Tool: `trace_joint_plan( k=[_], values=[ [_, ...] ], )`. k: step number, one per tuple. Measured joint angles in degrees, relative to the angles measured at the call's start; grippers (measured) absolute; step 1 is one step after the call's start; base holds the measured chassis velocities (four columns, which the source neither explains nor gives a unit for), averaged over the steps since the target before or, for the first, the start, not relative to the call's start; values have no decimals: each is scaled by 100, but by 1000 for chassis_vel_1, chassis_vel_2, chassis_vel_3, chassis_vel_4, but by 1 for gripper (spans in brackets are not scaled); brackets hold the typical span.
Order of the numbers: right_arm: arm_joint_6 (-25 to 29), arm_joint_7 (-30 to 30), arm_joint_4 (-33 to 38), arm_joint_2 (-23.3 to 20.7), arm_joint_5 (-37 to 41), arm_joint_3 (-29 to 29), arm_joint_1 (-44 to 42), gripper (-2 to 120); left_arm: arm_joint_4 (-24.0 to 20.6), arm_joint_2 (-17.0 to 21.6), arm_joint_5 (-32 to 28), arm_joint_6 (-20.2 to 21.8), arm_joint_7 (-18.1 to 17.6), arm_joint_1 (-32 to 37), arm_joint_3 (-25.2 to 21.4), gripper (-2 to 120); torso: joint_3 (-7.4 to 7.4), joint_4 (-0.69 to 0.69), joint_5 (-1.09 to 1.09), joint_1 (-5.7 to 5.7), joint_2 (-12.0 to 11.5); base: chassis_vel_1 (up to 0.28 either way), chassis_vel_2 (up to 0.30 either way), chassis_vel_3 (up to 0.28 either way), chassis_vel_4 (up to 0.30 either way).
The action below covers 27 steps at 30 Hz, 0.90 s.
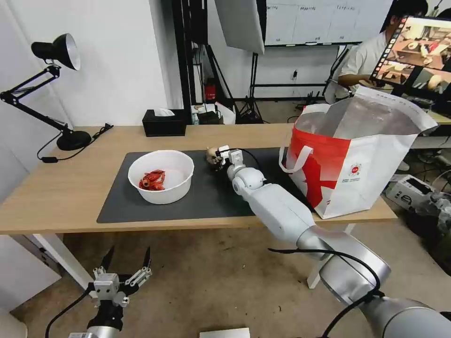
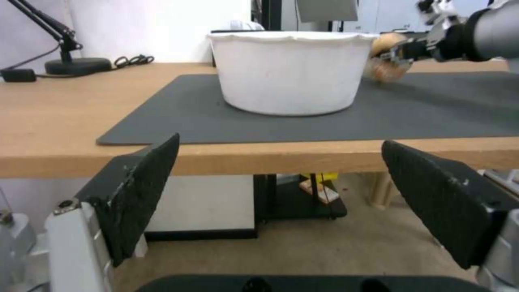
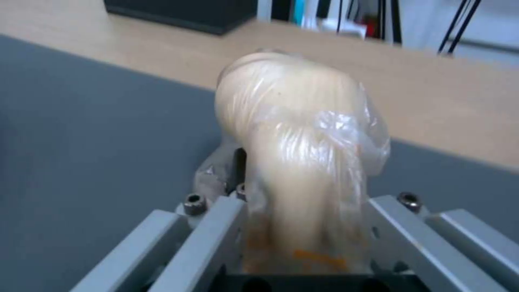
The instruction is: Pick up the trash from the table and place it into the takeout bag.
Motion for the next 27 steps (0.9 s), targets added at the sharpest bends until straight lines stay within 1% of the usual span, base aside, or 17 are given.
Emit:
trace_joint_plan(
  k=[1, 4, 5, 7, 8, 11, 12, 14, 16, 17, 19, 21, 23, 27],
  values=[
    [0, 0, 0, 0, 0, 0, 0, 9, 0, 0, 0, 0, 0, 0, 0, 100, 0, 0, 0, 0, 0, 0, 0, 0, 0],
    [9, 617, 972, -414, -180, -83, -319, 8, -29, -12, 0, -2, 0, 27, -20, 100, 0, -1, 0, 0, 0, 0, 0, 0, 0],
    [9, 617, 972, -414, -180, -83, -319, 8, -29, -12, 0, -2, 0, 27, -20, 100, 0, -1, 0, 0, 0, 0, 0, 0, 0],
    [110, 1179, 1642, -679, -497, -98, -588, 8, -31, -38, 10, -10, 1, 44, -22, 100, 0, -2, 0, 0, 0, 0, 0, 0, 0],
    [110, 1179, 1642, -679, -497, -98, -588, 8, -31, -38, 10, -10, 1, 44, -22, 100, 0, -2, 0, 0, 0, 0, 0, 0, 0],
    [475, 1900, 2523, -949, -864, -71, -997, 8, -57, -53, 22, -18, 2, 47, -19, 100, -1, -1, 0, 0, 0, 0, 0, 0, 0],
    [475, 1900, 2523, -949, -864, -71, -997, 8, -57, -53, 22, -18, 2, 47, -19, 100, -1, -1, 0, 0, 0, 0, 0, 0, 0],
    [686, 2137, 2898, -1046, -1025, -20, -1220, 8, -78, -39, 4, -19, 2, 46, -57, 100, 0, 0, 0, 0, 0, 0, 0, 0, 0],
    [739, 2184, 2992, -1065, -1090, 5, -1279, 7, -83, -34, -2, -19, 2, 46, -69, 100, 0, -1, 0, -1, 0, 0, 0, 0, 0],
    [880, 2290, 3212, -1105, -1291, 87, -1433, 7, -93, -26, -17, -19, 1, 47, -100, 100, 0, -1, 0, 0, 0, 0, 0, 0, 0],
    [996, 2386, 3471, -1155, -1503, 194, -1576, 7, -94, -37, -26, -26, 1, 64, -115, 100, 0, -1, 0, 0, 0, 0, 0, 0, 0],
    [1011, 2402, 3541, -1171, -1546, 223, -1598, 7, -94, -45, -26, -29, 1, 69, -115, 100, 0, -1, 0, 0, 0, 0, 0, 0, 0],
    [1059, 2425, 3816, -1259, -1718, 343, -1626, 7, -95, -79, -16, -45, 0, 84, -105, 100, -1, 0, 0, 0, 0, 0, 0, 0, 0],
    [1131, 2393, 3917, -1341, -1770, 460, -1524, 7, -96, -105, 13, -54, 0, 86, -64, 100, 0, -1, 0, 0, 0, 0, 0, 0, 0]
  ],
)
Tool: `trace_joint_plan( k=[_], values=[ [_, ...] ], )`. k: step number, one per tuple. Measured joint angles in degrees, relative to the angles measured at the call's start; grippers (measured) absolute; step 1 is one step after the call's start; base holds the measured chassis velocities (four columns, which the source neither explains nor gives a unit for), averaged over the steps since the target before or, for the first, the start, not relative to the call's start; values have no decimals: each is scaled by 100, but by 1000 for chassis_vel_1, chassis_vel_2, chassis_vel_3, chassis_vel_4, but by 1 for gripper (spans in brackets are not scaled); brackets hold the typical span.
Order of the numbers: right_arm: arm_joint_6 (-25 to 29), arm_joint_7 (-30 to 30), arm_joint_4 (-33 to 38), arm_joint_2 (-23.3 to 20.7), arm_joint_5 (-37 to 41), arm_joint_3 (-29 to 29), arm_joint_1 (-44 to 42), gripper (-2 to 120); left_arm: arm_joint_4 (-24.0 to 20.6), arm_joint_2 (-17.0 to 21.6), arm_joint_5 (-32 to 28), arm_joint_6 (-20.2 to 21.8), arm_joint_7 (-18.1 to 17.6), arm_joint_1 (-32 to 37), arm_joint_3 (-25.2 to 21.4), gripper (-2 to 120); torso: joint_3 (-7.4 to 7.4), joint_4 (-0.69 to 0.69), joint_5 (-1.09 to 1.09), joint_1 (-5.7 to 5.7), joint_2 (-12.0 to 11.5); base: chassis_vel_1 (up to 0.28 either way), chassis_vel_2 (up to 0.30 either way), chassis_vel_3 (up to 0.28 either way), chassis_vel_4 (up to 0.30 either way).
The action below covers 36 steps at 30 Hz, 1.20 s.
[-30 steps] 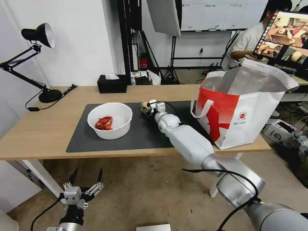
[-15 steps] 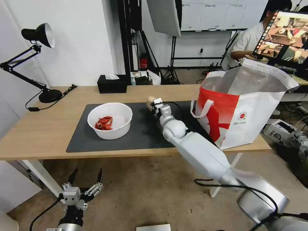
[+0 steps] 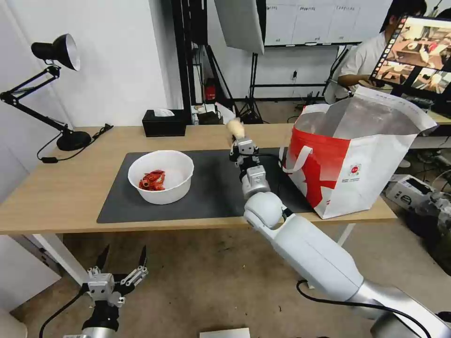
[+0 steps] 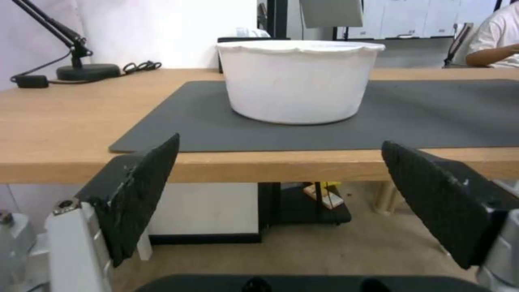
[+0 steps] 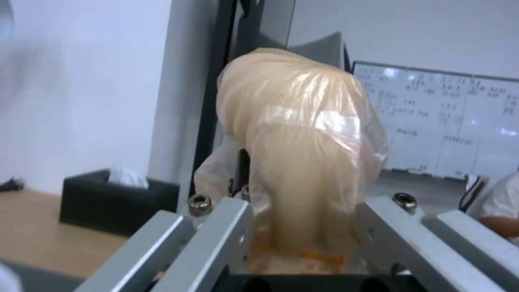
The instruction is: Pick up the trash from the table and place it into the takeout bag.
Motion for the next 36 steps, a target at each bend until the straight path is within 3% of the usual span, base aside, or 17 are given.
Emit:
trace_joint_plan(
  k=[5, 13, 16, 21, 28, 36],
  values=[
    [0, -11, 101, -80, 35, 163, 114, 7, -26, -11, 10, 0, 0, -1, 11, 100, 0, 0, 0, 0, 0, 0, 0, 0, 0],
    [-725, 333, 811, -562, 623, 654, 327, 7, -31, 11, 7, -7, 0, 9, -26, 100, 0, 1, 0, 0, 0, 0, 0, 0, 0],
    [-1258, 661, 1274, -1038, 1111, 876, 346, 7, -32, 15, 6, -8, -4, -1, -26, 100, 0, 0, 1, 0, 0, 0, 0, 0, 0],
    [-1662, 1000, 1679, -1692, 1769, 1102, 269, 7, -52, 59, 1, 18, -2, -36, -9, 100, 0, -1, 1, 0, 0, 0, 0, 0, 0],
    [-1709, 952, 1684, -2061, 1982, 1423, 59, 7, -58, 48, 22, 33, -3, -40, 48, 100, 0, -1, 1, 0, 0, 0, 0, 0, 0],
    [-1700, 941, 1675, -2174, 1968, 1573, -207, 7, -107, 54, 35, 32, -3, -21, 62, 100, 0, 0, 0, 0, 0, 0, 0, 0, 0]
  ],
)
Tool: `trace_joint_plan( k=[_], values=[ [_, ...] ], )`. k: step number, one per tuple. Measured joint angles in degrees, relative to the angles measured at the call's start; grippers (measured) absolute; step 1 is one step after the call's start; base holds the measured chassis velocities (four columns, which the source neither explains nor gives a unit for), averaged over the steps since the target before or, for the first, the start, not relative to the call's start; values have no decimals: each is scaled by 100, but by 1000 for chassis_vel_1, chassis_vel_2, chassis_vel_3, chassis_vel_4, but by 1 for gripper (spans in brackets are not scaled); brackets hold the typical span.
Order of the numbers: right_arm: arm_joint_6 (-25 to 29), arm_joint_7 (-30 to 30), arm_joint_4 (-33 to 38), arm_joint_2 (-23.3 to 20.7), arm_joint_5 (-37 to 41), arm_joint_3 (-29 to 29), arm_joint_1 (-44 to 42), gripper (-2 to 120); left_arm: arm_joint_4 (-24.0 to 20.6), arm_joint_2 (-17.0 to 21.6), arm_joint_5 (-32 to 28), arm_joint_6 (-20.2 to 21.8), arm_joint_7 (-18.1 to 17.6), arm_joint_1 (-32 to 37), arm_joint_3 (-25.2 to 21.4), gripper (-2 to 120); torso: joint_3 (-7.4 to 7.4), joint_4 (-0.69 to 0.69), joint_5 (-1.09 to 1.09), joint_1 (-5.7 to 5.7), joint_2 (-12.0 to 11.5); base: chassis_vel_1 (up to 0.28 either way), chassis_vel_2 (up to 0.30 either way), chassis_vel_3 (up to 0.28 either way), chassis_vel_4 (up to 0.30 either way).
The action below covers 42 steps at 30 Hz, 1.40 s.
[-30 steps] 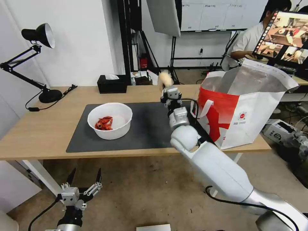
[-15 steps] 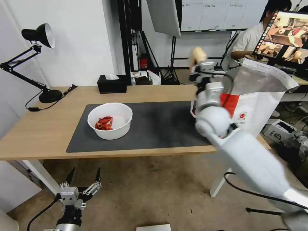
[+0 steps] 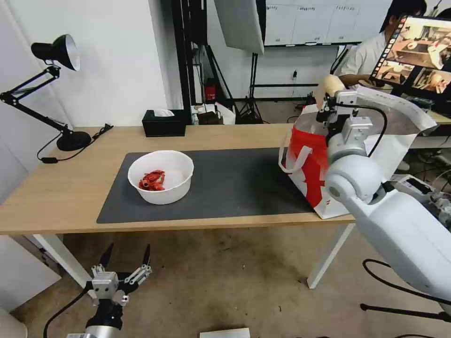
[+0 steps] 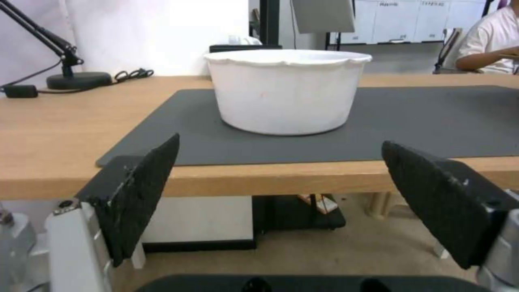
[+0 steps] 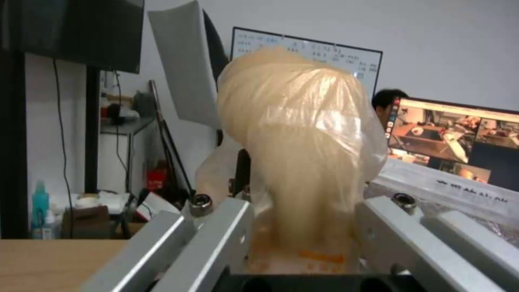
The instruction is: Pick up the trash from the table and place it into the takeout bag.
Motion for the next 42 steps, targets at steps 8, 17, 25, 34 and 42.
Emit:
trace_joint_plan(
  k=[8, 17, 25, 34, 42],
  values=[
    [21, 201, 57, -56, -83, 83, -150, 18, -10, -28, 38, -8, 37, 46, 16, 100, 0, 1, -1, 0, 0, 0, 0, 0, 0],
    [-25, 163, 94, -76, -119, 110, -281, 50, -34, -45, 38, -13, 73, 65, 31, 100, 0, 0, -1, 0, 0, 0, 0, 0, 0],
    [-50, 161, 95, -75, -123, 119, -293, 74, -49, -46, 38, -15, 77, 79, 32, 100, 0, 0, -1, 0, 0, 0, 0, 0, 0],
    [-61, 147, 157, -74, -116, 131, -370, 100, -160, -42, -57, 59, 80, 80, 113, 100, 0, 0, -1, 0, 0, 0, 0, 0, 0],
    [-61, 140, 180, -63, -119, 212, -467, 100, -199, -42, -97, 116, 80, 74, 136, 100, 0, 0, 0, 1, 0, 0, 0, 0, 0]
  ],
)
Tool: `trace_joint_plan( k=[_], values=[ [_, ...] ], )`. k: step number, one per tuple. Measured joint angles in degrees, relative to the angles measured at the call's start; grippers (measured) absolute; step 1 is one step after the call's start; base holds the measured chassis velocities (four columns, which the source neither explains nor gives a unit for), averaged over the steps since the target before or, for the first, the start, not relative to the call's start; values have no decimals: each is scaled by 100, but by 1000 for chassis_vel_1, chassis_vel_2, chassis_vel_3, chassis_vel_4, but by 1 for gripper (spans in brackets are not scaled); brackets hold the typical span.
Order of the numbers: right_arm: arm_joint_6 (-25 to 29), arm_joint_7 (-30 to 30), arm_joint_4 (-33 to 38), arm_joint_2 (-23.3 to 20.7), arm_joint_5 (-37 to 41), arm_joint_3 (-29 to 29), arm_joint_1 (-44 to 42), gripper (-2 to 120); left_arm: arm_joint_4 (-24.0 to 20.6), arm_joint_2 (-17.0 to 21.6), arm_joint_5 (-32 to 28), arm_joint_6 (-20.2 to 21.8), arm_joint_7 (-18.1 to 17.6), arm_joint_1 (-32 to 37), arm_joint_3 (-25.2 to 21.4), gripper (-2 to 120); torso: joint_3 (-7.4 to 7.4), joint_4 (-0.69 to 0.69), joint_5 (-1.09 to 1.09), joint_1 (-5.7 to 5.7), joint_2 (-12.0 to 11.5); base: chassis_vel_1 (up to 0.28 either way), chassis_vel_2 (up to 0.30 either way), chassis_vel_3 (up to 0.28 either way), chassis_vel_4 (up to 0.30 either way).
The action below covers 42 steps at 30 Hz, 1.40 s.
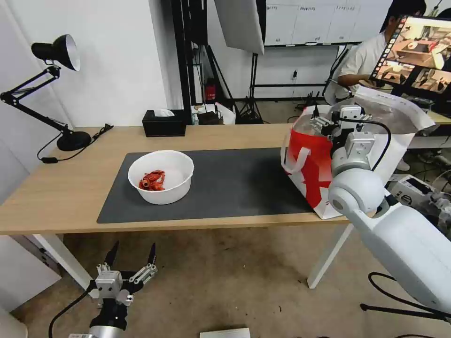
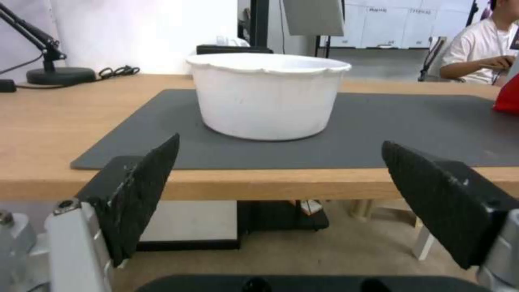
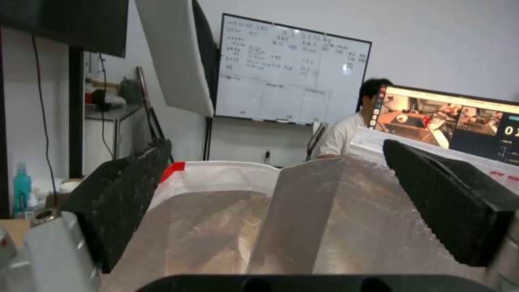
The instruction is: Pick up the trash from the table and place it into the takeout bag.
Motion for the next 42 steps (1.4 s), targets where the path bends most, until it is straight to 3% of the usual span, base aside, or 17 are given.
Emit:
trace_joint_plan(
  k=[5, 10, 14, 16, 18, 22, 24, 27, 28, 29, 31, 32, 38, 42],
  values=[
    [72, -201, 102, -39, 8, 83, -66, 100, 11, 0, 10, -1, 0, 3, -18, 100, 0, 0, 0, 0, 0, 0, 0, 0, 0],
    [293, -770, 573, -186, 455, 230, -383, 100, 24, 2, 15, -10, 0, -10, -35, 100, 0, 1, -1, 0, 0, 0, 0, 0, 0],
    [593, -1539, 1154, -311, 612, 614, -1244, 100, 44, 1, 34, -12, 2, -37, -22, 100, 0, 0, -1, 0, 0, 0, 0, 0, 0],
    [628, -1627, 1219, -316, 613, 660, -1348, 100, 45, 0, 36, -12, 2, -38, -20, 100, 0, -1, -1, 0, 0, 0, 0, 0, 0],
    [832, -2088, 1570, -338, 593, 976, -2035, 100, 59, -7, 44, -18, 3, -55, 19, 100, -1, 0, 1, 0, 0, 0, 0, 0, 0],
    [1053, -2430, 1766, -322, 478, 1265, -2734, 100, 76, -11, 50, -23, 5, -78, 51, 100, -1, 0, -2, 0, 0, 0, 0, 0, 0],
    [1266, -2656, 1824, -283, 341, 1439, -3206, 100, 78, -10, 58, -27, 6, -89, 68, 100, -1, -1, 1, 0, 0, 0, 0, 0, 0],
    [2175, -3210, 1804, -61, -293, 1805, -4408, 100, 85, -31, 97, -42, 6, -100, 122, 100, -1, 0, -2, 0, 0, 0, 0, 0, 0],
    [2175, -3210, 1804, -61, -293, 1805, -4408, 100, 85, -31, 97, -42, 6, -100, 122, 100, -1, 0, -2, 0, 0, 0, 0, 0, 0],
    [2698, -3400, 1645, 187, -707, 1939, -5070, 100, 97, -68, 149, -95, 6, -76, 154, 100, -1, 0, 0, 0, 1, 0, 0, 0, 0],
    [2790, -3429, 1606, 237, -793, 1957, -5190, 100, 97, -78, 159, -105, 6, -69, 161, 100, -1, 0, 0, 0, 0, 0, 0, 0, 0],
    [3185, -3518, 1396, 471, -1168, 2006, -5621, 100, 99, -113, 184, -129, 8, -42, 178, 100, -1, -1, 0, 0, 0, 0, 0, 0, 0],
    [4130, -3556, 682, 925, -1801, 2033, -6047, 100, 107, -179, 294, -189, 12, 29, 231, 100, -1, 0, -1, -1, 1, 0, 0, 0, 0],
    [4456, -3539, 295, 1027, -1859, 2054, -6116, 100, 107, -190, 350, -258, 16, 85, 235, 100, 0, 0, 0, -1, 0, 0, 0, 0, 0]
  ],
)
